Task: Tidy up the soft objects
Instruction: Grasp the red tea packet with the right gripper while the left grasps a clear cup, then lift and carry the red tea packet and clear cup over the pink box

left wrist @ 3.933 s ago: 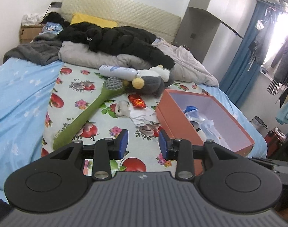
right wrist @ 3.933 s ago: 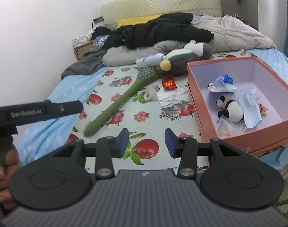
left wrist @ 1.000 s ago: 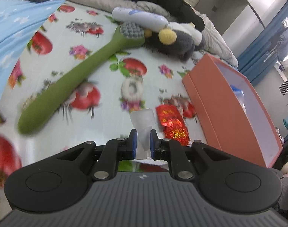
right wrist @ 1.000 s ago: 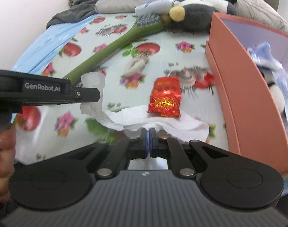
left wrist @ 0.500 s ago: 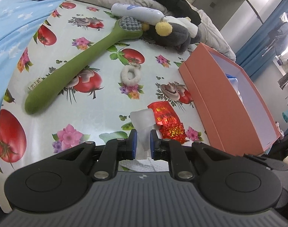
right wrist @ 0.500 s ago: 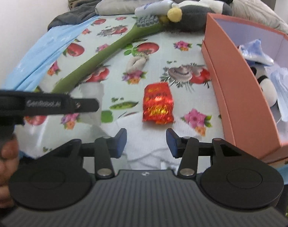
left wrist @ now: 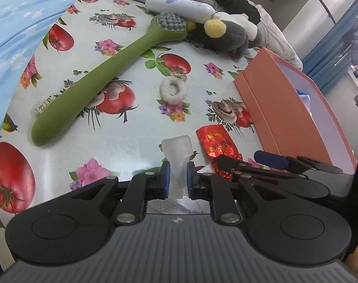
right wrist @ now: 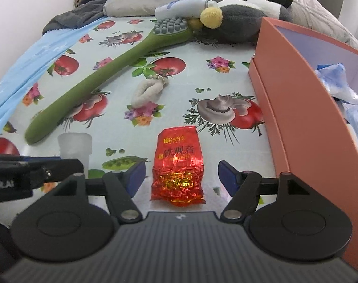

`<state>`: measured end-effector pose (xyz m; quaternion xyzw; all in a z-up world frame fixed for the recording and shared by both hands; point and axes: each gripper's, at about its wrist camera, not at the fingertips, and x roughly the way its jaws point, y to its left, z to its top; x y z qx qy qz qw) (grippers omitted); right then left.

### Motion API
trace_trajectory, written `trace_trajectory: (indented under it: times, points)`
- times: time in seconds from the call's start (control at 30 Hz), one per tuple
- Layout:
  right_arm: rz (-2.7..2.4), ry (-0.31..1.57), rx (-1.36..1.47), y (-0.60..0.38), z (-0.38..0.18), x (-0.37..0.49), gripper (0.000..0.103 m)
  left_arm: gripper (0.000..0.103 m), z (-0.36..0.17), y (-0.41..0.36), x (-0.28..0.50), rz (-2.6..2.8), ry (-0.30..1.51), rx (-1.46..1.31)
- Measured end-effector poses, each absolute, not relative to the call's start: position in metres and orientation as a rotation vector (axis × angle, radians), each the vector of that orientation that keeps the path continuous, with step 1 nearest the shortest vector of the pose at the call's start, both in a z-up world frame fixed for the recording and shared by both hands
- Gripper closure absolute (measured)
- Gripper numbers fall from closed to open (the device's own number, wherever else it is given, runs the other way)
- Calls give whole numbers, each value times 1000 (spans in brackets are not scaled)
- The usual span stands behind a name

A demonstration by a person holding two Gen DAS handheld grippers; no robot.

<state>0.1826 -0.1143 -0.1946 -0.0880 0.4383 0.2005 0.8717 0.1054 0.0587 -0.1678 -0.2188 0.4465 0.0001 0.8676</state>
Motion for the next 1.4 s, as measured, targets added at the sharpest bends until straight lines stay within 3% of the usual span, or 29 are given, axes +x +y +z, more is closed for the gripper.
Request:
trace_trajectory:
  times: [0.07,0.17,1.4]
  points:
    - [425,930,-186,-114,-200,185,36,86,-168,59,109,2,938,-456]
    - [446,947,-181,-112,-204,184,49,86,-168,58,111,3,939,-452]
    - [358,623,-39,-199,-34,68,50,86,-36,-7,37,-135,687,-376]
